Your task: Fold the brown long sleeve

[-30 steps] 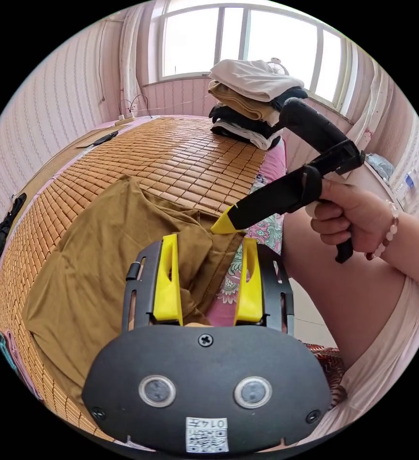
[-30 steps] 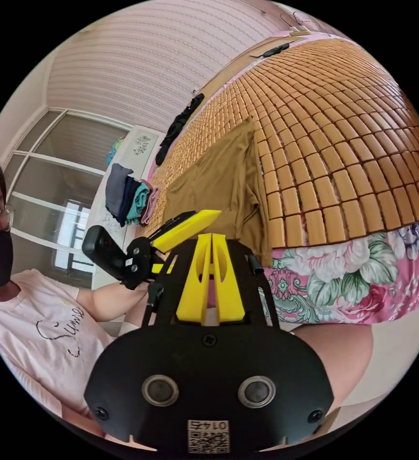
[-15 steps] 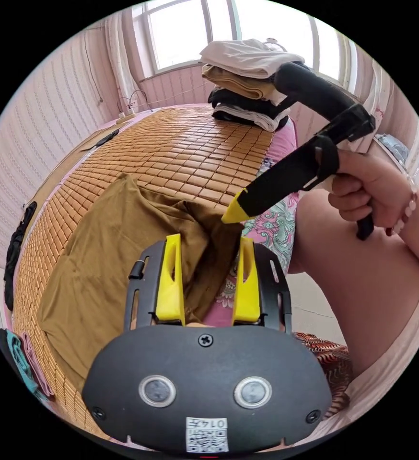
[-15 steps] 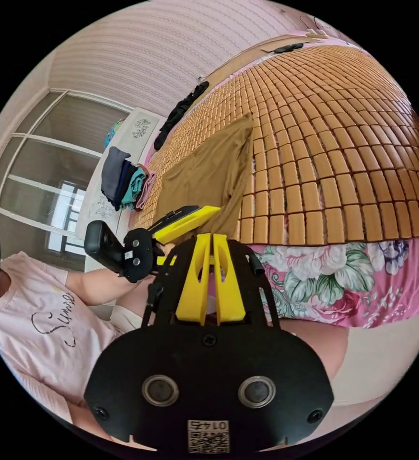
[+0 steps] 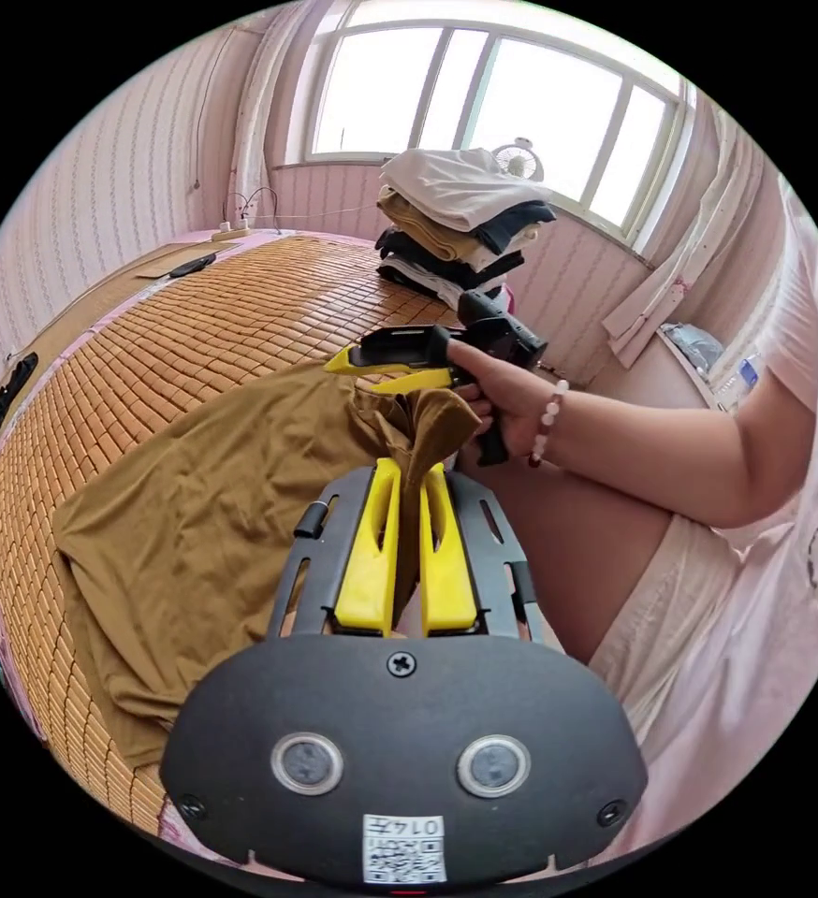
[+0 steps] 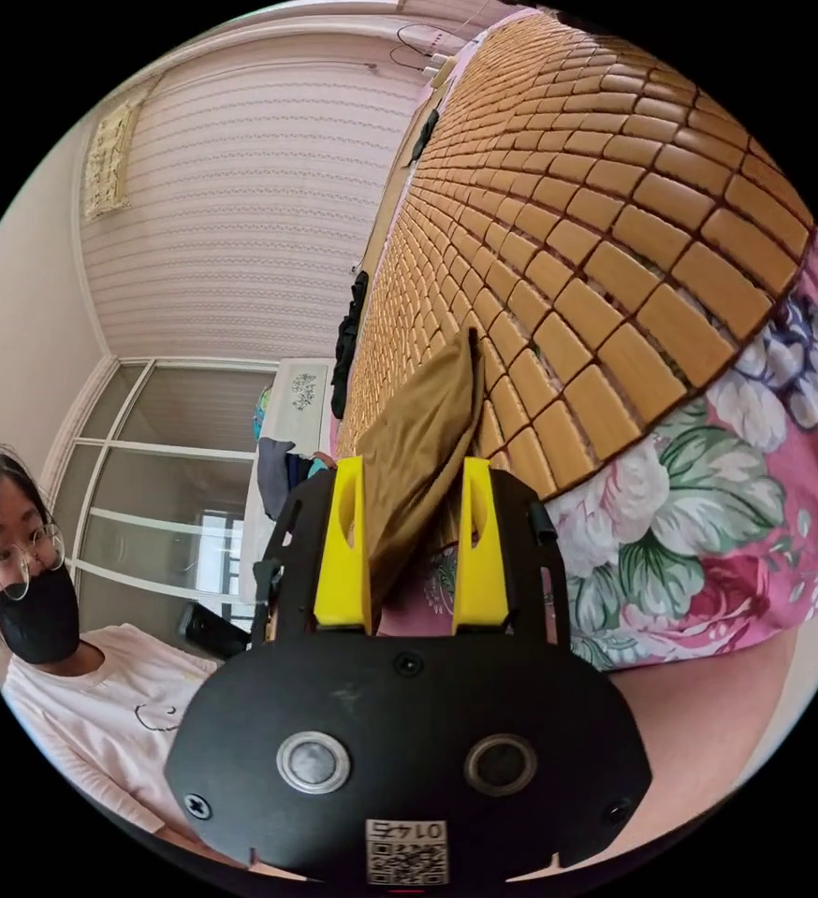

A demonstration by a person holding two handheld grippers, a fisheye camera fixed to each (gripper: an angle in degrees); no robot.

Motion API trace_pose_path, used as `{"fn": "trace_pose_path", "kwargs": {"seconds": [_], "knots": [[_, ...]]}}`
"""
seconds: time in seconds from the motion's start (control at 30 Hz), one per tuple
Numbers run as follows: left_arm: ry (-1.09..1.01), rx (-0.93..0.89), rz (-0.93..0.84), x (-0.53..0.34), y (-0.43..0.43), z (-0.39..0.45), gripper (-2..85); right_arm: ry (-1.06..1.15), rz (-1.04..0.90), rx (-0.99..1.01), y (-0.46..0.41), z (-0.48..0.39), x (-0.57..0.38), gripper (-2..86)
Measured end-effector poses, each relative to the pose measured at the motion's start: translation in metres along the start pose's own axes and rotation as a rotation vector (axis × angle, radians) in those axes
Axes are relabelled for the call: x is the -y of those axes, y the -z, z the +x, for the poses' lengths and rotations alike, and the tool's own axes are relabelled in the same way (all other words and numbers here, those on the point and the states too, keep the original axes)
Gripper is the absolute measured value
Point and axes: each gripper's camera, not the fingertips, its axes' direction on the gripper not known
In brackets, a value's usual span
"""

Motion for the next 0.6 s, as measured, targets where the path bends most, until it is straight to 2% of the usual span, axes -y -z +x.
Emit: {"fn": "trace_pose_path", "kwargs": {"seconds": [0.13, 0.27, 0.4, 0.5, 0.6], "knots": [[0.011, -0.11, 0.024, -0.004, 0.017, 0.008, 1.4, -0.049, 0.003, -0.052, 0.011, -0.003, -0.012, 3.3], [0.046, -0.187, 0.119, -0.001, 0.031, 0.007, 1.6, 0.008, 0.064, -0.052, 0.044, -0.032, -0.029, 1.7], [0.177, -0.222, 0.242, -0.002, 0.046, -0.004, 1.9, 0.141, 0.059, -0.198, 0.061, -0.094, -0.038, 1.5], [0.342, -0.203, 0.328, -0.016, 0.066, -0.027, 2.2, 0.29, -0.062, -0.258, 0.021, -0.151, -0.032, 2.1], [0.437, -0.084, 0.387, -0.038, 0.094, -0.051, 2.5, 0.438, -0.187, -0.248, -0.057, -0.2, -0.031, 4.0]]}}
